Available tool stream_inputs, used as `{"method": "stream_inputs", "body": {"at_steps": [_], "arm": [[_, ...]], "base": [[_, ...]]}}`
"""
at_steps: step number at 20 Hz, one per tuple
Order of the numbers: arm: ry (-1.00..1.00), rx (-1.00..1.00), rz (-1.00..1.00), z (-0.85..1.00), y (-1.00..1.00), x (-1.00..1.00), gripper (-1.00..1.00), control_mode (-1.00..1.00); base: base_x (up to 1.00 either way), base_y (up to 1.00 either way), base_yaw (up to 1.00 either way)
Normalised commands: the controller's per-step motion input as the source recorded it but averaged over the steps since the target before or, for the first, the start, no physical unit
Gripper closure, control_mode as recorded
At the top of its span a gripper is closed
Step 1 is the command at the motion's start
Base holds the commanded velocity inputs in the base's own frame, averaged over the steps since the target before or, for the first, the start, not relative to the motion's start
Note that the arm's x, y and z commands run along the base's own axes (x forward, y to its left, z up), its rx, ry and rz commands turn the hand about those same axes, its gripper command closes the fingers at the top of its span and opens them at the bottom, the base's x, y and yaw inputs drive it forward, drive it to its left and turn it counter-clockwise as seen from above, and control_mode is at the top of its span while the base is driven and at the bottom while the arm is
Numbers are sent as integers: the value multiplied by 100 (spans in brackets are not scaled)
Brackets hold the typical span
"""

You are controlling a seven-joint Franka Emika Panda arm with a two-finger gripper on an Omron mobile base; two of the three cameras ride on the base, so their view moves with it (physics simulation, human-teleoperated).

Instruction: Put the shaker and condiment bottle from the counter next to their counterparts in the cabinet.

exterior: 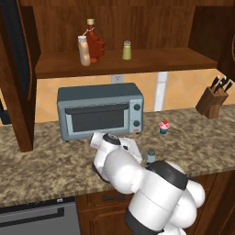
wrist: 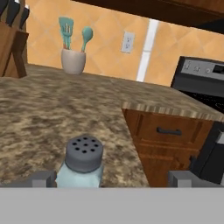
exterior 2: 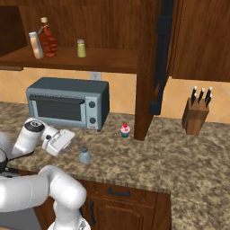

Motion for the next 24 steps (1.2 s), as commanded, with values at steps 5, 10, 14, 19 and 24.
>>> {"method": "stream_inputs", "body": {"at_steps": [5,10,14,19,24], "arm": [[14,0,0,0,0,0,-100,-100],[5,0,0,-4,-3,0,-100,-100],[2,0,0,-20,-13,-2,-100,-100],[0,1,0,-15,-20,-1,-100,-100],[0,1,0,-2,-10,0,-100,-100]], "base": [[0,0,0],[0,0,0],[0,0,0],[0,0,0],[0,0,0]]}}
